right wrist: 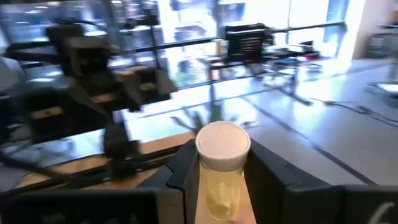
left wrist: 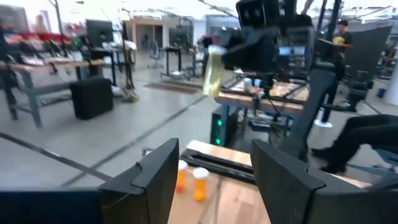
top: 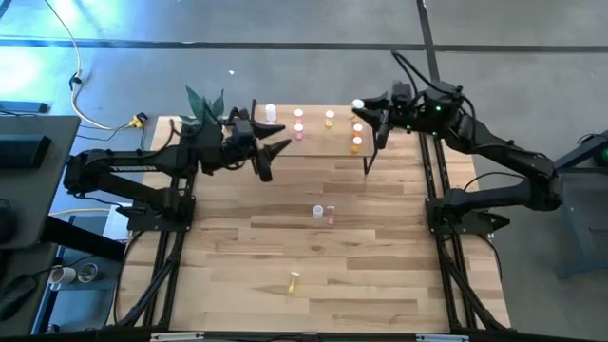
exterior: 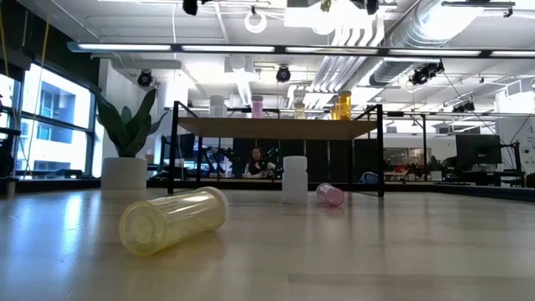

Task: Pick and place medicine bottles onto shelf by color
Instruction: Put the right yellow pill bottle aligned with the other yellow pill bottle on the shelf

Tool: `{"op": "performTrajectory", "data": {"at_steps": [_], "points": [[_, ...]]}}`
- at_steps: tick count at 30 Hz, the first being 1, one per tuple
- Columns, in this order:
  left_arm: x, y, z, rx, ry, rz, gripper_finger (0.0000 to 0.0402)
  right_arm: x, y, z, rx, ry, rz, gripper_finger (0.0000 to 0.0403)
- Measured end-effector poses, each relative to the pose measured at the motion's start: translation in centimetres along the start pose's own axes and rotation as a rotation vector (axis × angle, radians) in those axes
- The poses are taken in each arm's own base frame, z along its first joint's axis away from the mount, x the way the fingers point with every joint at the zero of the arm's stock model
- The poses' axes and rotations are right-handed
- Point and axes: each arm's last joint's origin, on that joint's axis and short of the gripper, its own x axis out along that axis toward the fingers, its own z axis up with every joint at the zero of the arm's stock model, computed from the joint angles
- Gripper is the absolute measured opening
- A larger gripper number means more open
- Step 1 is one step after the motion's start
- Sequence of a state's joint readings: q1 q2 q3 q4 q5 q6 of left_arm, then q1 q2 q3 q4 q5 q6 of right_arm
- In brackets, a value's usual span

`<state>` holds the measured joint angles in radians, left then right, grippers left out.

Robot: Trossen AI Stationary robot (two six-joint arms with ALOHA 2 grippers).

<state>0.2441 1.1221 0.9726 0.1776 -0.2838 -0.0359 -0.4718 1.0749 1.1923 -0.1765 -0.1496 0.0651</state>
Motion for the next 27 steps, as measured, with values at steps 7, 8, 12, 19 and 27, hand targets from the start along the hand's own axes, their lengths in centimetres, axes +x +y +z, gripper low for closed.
{"op": "performTrajectory", "data": {"at_steps": [7, 8, 12, 19, 27], "points": [[-1.4, 1.8, 1.6, 0.051, -0.066, 0.061, 0.0188, 0.2, 0.5, -1.0, 0.042, 0.073, -0.214, 0.0092], [-1.6, 2.1, 1.8, 0.049, -0.074, 0.07, 0.0188, 0.4, 0.7, -1.2, 0.053, 0.088, -0.246, 0.0092], [-2.3, 2.9, 2.5, 0.044, -0.105, 0.099, 0.0188, 1.5, 1.7, -2.0, 0.082, 0.101, -0.346, 0.0092], [-2.8, 3.6, 3.0, 0.089, -0.121, 0.132, 0.0188, 4.4, 3.7, -5.4, 0.141, 0.155, -0.516, 0.0092], [-2.8, 3.6, 2.9, 0.185, -0.106, 0.137, 0.0188, 7.9, 6.9, -8.0, 0.172, 0.077, -0.626, 0.0092]]}}
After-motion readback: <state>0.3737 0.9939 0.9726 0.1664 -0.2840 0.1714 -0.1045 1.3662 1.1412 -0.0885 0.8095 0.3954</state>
